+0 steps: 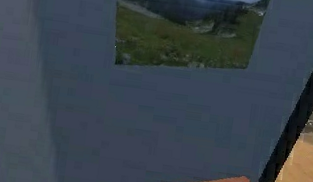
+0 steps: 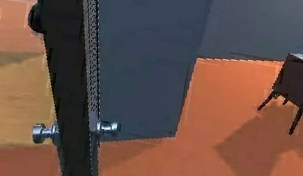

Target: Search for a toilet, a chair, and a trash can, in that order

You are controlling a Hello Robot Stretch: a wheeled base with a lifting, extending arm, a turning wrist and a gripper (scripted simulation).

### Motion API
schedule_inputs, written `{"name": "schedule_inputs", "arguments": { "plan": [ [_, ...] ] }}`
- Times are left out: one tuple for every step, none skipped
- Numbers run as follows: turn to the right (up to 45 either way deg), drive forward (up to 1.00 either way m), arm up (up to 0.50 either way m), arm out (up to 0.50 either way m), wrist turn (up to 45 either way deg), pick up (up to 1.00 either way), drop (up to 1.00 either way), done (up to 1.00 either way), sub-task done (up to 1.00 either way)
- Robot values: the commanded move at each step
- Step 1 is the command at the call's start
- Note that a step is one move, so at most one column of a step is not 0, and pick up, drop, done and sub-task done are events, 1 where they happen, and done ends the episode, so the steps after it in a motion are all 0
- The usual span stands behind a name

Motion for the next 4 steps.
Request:
{"name": "schedule_inputs", "arguments": {
  "plan": [
    [18.0, 0.00, 0.00, 0.00, 0.0, 0.00, 0.00, 0.00, 0.00],
    [0.0, 0.55, 0.00, 0.00, 0.0, 0.00, 0.00, 0.00, 0.00],
    [45.0, 0.00, 0.00, 0.00, 0.0, 0.00, 0.00, 0.00, 0.00],
    [9.0, 0.00, 0.00, 0.00, 0.0, 0.00, 0.00, 0.00, 0.00]
  ]
}}
